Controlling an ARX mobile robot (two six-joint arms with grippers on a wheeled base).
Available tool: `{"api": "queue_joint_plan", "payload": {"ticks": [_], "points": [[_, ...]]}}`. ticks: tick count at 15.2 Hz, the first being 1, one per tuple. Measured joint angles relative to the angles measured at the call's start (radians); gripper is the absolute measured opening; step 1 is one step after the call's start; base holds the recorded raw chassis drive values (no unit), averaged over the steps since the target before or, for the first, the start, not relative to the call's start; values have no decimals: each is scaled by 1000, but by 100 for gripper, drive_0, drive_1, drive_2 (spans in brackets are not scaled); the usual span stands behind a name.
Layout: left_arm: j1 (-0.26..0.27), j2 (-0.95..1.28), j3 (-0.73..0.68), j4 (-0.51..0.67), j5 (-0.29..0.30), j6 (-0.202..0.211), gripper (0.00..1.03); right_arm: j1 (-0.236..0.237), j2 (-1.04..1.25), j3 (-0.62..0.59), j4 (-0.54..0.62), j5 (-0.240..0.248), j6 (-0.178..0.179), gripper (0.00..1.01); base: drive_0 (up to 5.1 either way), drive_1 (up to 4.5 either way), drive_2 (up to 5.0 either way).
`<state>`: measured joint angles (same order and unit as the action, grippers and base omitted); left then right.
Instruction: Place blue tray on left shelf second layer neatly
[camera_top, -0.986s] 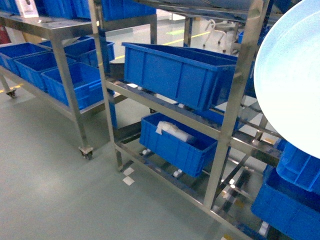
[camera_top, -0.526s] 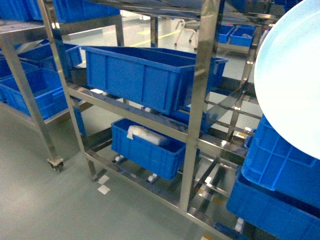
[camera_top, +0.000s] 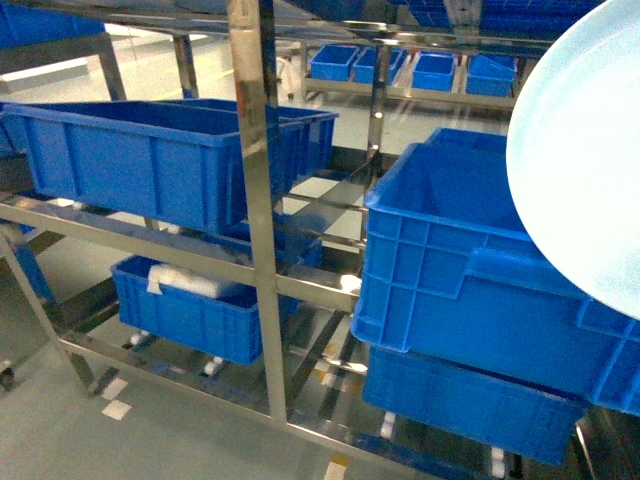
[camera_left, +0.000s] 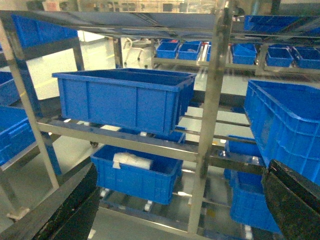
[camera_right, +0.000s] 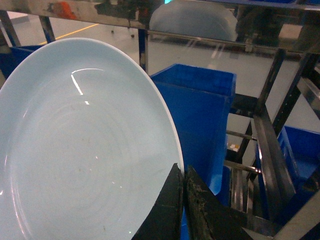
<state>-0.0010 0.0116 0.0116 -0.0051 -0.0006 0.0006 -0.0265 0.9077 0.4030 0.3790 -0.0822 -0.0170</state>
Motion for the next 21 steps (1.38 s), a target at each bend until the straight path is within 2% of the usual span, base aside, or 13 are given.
{"api": "queue_joint_plan", "payload": {"ticks": [1,10,21], "points": [[0,0,0,5,0,0,98,0,-3,0,1,0,0,2,-154,-154,-154],[0,0,0,-4,0,0,98,0,-2,0,-1,-1,-2,2,-1,424,-425],[0,0,0,0,0,0,98,0,0,0,-1,-12,-3,2,0,0,0]]}}
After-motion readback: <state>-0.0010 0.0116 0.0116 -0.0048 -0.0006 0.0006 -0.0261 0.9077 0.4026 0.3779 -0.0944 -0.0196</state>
